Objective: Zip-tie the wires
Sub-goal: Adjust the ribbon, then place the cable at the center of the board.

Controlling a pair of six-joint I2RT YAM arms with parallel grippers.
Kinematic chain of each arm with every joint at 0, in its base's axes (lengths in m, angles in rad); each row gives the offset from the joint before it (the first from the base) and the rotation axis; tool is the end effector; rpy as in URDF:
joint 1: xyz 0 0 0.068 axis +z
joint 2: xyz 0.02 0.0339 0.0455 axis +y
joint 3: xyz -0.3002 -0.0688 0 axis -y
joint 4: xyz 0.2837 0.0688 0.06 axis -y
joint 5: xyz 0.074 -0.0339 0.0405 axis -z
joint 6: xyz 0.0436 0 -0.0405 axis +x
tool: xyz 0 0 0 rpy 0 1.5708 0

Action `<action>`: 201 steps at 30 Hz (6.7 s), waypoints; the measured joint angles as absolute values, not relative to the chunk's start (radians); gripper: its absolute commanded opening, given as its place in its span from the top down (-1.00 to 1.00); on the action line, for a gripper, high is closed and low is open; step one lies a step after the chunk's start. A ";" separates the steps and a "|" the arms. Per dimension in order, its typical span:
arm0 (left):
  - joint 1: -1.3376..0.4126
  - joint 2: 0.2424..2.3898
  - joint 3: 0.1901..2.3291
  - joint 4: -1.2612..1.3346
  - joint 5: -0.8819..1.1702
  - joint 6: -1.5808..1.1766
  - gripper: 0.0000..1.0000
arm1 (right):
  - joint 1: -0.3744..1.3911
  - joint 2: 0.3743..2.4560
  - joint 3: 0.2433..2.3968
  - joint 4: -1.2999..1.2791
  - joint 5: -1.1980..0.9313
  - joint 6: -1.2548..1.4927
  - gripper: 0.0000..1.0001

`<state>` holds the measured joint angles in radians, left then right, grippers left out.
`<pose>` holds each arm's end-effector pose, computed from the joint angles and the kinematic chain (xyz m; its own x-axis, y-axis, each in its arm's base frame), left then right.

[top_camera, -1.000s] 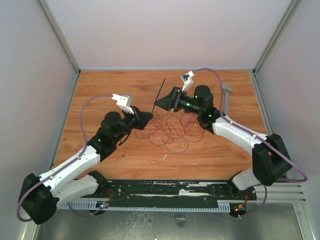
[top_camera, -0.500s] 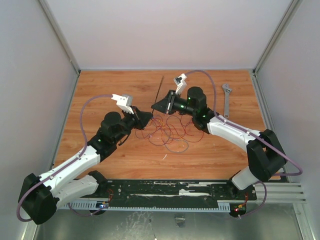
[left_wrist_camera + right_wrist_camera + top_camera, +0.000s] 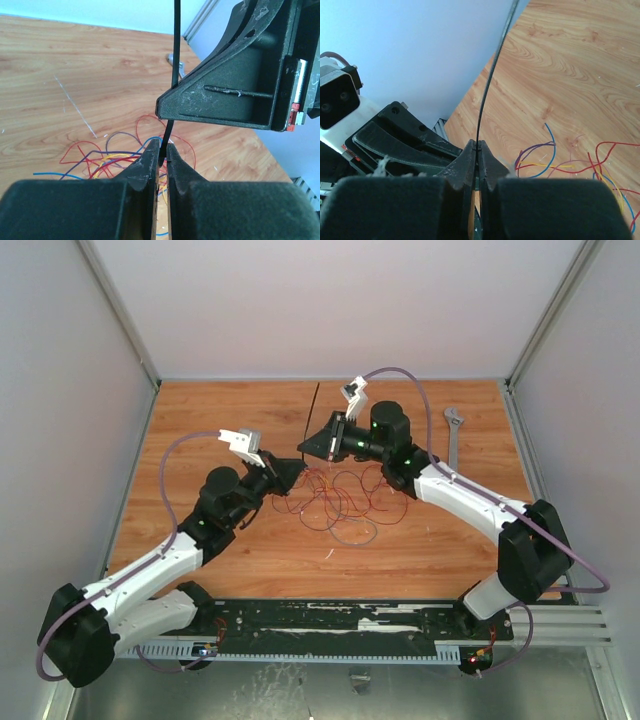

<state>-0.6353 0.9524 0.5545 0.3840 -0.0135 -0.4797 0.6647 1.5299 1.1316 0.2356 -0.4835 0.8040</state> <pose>0.2002 -0.1469 0.3019 -0.2788 -0.3678 -0.8871 0.5116 0.7249 -0.4613 0.3052 0.2649 0.3405 -0.7418 0.2287 -0.6304 -0.5376 0.3591 0.7629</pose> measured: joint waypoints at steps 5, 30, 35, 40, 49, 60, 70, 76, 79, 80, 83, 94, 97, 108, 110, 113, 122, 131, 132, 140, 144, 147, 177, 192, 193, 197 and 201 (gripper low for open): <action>-0.635 1.003 0.537 0.448 -0.009 -0.485 1.00 | 0.665 1.530 1.137 0.194 -0.483 0.802 1.00; -0.632 1.115 0.496 0.617 0.026 -0.499 0.97 | 0.658 1.530 1.167 0.105 -0.477 0.780 1.00; -0.632 1.141 0.488 0.662 0.033 -0.503 0.97 | 0.658 1.528 1.189 0.074 -0.466 0.763 1.00; -0.631 1.182 0.480 0.710 0.043 -0.508 0.96 | 0.657 1.524 1.209 0.040 -0.452 0.748 1.00; -0.631 1.231 0.475 0.757 0.045 -0.509 0.99 | 0.653 1.514 1.221 0.006 -0.427 0.726 1.00; -0.632 1.225 0.474 0.762 0.047 -0.509 1.00 | 0.650 1.489 1.221 -0.020 -0.419 0.706 1.00; -0.632 1.221 0.475 0.804 0.063 -0.510 1.00 | 0.624 1.432 1.221 -0.045 -0.417 0.701 1.00; -0.632 1.242 0.478 0.818 0.069 -0.517 1.00 | 0.619 1.432 1.221 -0.060 -0.418 0.698 1.00; -0.632 1.241 0.481 0.814 0.073 -0.517 1.00 | 0.614 1.431 1.221 -0.060 -0.424 0.697 1.00; -0.632 1.240 0.485 0.807 0.073 -0.517 1.00 | 0.612 1.430 1.220 -0.060 -0.429 0.694 0.86; -0.632 1.233 0.504 0.754 0.072 -0.508 1.00 | 0.604 1.423 1.220 -0.048 -0.459 0.681 0.49; -0.632 1.237 0.561 0.427 0.043 -0.476 1.00 | 0.455 1.135 1.130 0.019 -0.526 0.604 -0.42; -0.633 1.219 0.600 0.400 0.043 -0.476 1.00 | 0.371 1.073 1.084 -0.012 -0.518 0.575 -0.45; -0.799 1.082 0.847 0.154 -0.039 -0.491 1.00 | 0.121 0.947 1.007 -0.188 -0.405 0.467 -0.45; -0.844 1.056 0.903 0.125 -0.049 -0.495 1.00 | 0.083 0.938 0.988 -0.192 -0.392 0.467 -0.45; -0.923 1.053 0.999 0.109 -0.052 -0.495 1.00 | 0.051 0.937 0.967 -0.201 -0.373 0.470 -0.45; -1.143 1.148 1.177 0.051 -0.051 -0.437 1.00 | -0.001 0.919 0.956 -0.222 -0.243 0.464 -0.46; -0.850 1.200 1.110 0.113 0.002 -0.485 1.00 | -0.019 0.915 0.929 -0.221 -0.205 0.463 -0.45; -0.807 1.232 1.085 0.132 0.015 -0.504 1.00 | -0.019 0.918 0.922 -0.220 -0.205 0.463 -0.46; -0.707 1.564 0.956 0.183 0.047 -0.605 1.00 | -0.023 0.940 0.904 -0.224 -0.203 0.450 -0.47; -0.672 1.619 0.957 0.218 0.030 -0.637 1.00 | -0.027 0.939 0.904 -0.225 -0.202 0.440 -0.47; -0.645 1.651 0.975 0.248 -0.001 -0.656 1.00 | -0.028 0.939 0.904 -0.228 -0.202 0.439 -0.47; -0.461 2.217 1.488 0.217 -0.191 -0.610 0.89 | -0.035 0.991 0.887 -0.231 -0.204 0.406 -0.51; -0.436 2.142 1.416 0.180 -0.205 -0.535 -0.42 | -0.038 0.974 0.864 -0.228 -0.206 0.379 -0.68; -0.434 2.113 1.391 0.183 -0.204 -0.533 -0.48 | -0.040 0.970 0.860 -0.227 -0.207 0.377 -0.69; -0.423 1.982 1.286 0.218 -0.188 -0.527 -0.59 | -0.047 0.965 0.846 -0.225 -0.214 0.374 -0.77; -0.414 1.824 1.184 0.271 -0.151 -0.513 -0.65 | -0.047 0.954 0.812 -0.211 -0.218 0.371 -0.85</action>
<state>-0.4145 1.8244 1.1835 0.2710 -0.1509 -0.5129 -0.0471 0.9539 0.8124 -0.2108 -0.2176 0.3714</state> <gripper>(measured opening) 0.804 0.905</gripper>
